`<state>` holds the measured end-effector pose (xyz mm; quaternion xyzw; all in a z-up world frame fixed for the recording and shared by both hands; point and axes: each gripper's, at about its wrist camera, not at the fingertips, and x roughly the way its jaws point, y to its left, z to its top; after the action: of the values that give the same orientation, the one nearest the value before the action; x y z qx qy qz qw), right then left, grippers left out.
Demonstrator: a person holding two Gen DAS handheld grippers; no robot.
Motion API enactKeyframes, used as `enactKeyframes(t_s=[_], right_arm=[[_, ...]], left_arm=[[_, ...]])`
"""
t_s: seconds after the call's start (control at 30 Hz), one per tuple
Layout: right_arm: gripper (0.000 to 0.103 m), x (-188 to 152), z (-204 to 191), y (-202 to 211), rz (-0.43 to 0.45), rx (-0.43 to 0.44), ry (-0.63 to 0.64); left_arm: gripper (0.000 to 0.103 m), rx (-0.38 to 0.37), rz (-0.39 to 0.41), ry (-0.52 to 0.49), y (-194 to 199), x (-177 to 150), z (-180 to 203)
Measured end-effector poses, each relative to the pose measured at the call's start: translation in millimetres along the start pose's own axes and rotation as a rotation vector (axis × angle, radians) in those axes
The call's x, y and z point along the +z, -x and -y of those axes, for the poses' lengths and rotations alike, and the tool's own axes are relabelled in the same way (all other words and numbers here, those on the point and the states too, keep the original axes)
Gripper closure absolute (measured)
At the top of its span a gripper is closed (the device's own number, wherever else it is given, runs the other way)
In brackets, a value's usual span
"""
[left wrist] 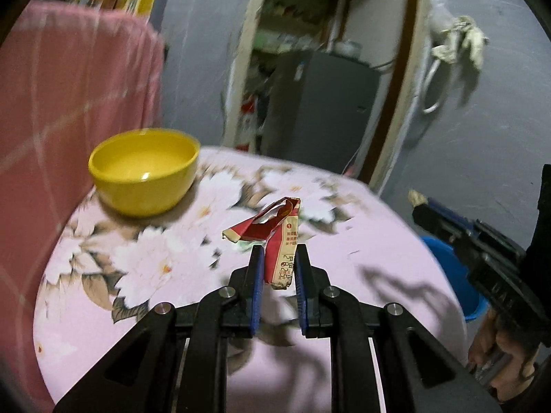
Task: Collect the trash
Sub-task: 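Grasp the red wrapper with the left tool while the right tool grasps the nut shell, then carry the red wrapper and nut shell over the blue bucket and open both tools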
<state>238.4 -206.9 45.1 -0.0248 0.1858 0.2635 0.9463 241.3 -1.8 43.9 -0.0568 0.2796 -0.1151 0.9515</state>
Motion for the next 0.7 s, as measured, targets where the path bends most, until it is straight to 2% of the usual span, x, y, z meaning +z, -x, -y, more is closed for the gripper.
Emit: enactKeyframes(t_s=[0.3,0.53,0.7], right_arm=[[0.093,0.2,15.0,68.8,0.245,-0.163,0.009],[0.093,-2.7,36.4,105.4,0.366,-0.290,-0.024],[0.093,-8.5,56.2,116.9,0.387,-0.367,-0.049]], left_arm=[[0.089,-0.115,0.199,-0.088,30.9,14.7,58.1],[0.089,-0.186,0.263,-0.136,37.2,23.4,105.1],[0.089,-0.229,0.264,-0.160,28.7,27.4,135.6]])
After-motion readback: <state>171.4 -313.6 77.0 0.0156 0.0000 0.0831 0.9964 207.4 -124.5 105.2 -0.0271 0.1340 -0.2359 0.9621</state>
